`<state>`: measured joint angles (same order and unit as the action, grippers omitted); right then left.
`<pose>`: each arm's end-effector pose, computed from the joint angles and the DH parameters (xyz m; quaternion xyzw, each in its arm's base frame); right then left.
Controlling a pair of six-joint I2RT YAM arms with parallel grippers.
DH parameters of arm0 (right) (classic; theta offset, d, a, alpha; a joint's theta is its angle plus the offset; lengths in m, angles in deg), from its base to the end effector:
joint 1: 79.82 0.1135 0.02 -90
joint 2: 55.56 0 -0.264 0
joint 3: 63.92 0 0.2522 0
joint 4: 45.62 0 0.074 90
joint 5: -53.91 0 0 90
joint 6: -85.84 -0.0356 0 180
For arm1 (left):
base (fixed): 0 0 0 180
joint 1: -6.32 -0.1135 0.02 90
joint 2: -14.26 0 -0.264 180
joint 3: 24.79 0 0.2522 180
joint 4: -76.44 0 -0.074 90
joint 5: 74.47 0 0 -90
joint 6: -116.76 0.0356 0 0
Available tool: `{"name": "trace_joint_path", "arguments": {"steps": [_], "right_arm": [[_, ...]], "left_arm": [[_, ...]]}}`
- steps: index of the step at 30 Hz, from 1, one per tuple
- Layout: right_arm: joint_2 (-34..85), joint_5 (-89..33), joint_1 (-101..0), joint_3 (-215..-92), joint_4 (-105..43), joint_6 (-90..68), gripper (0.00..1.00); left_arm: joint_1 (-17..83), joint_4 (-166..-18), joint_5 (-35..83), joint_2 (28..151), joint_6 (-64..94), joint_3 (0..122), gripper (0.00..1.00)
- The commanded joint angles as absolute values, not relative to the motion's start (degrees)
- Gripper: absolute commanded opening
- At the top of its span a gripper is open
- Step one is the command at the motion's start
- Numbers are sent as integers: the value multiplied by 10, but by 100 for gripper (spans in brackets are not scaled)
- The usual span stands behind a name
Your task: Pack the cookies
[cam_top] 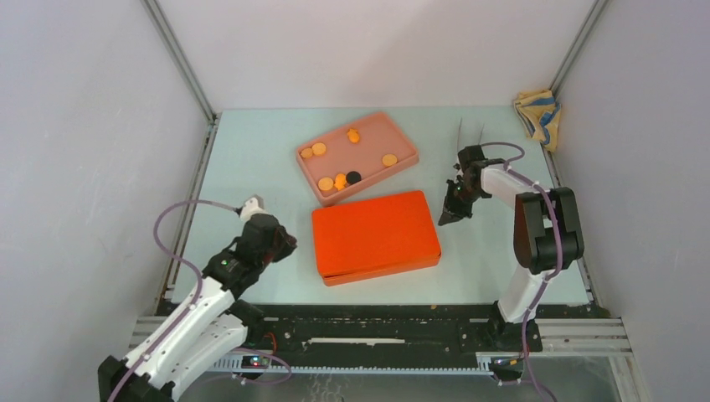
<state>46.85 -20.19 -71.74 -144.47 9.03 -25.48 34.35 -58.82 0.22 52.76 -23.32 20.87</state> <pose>0.3313 0.0569 0.1722 0.0972 0.9788 0.1624 0.0777 0.1364 -0.0619 0.2432 -0.2278 0.8615 -0.1830 0.4152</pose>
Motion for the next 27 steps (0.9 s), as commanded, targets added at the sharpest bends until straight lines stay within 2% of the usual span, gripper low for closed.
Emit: {"name": "trace_joint_path", "arguments": {"steps": [1, 12, 17, 24, 27], "right_arm": [[484, -178, -698, -1437, 76, -257, 4], [525, 12, -651, -1422, -20, -311, 4], [548, 83, -635, -1431, -73, -346, 4], [586, 94, -626, -1486, -55, -336, 3], [584, 61, -625, -1486, -32, -318, 3]], "left_arm": [[341, -597, 17, 578, -261, 149, 0], [358, -805, 125, 754, -263, 152, 0], [358, -825, 136, 795, -251, 181, 0], [357, -817, 128, 817, -230, 221, 0], [357, -821, 138, 825, -231, 219, 0]]}}
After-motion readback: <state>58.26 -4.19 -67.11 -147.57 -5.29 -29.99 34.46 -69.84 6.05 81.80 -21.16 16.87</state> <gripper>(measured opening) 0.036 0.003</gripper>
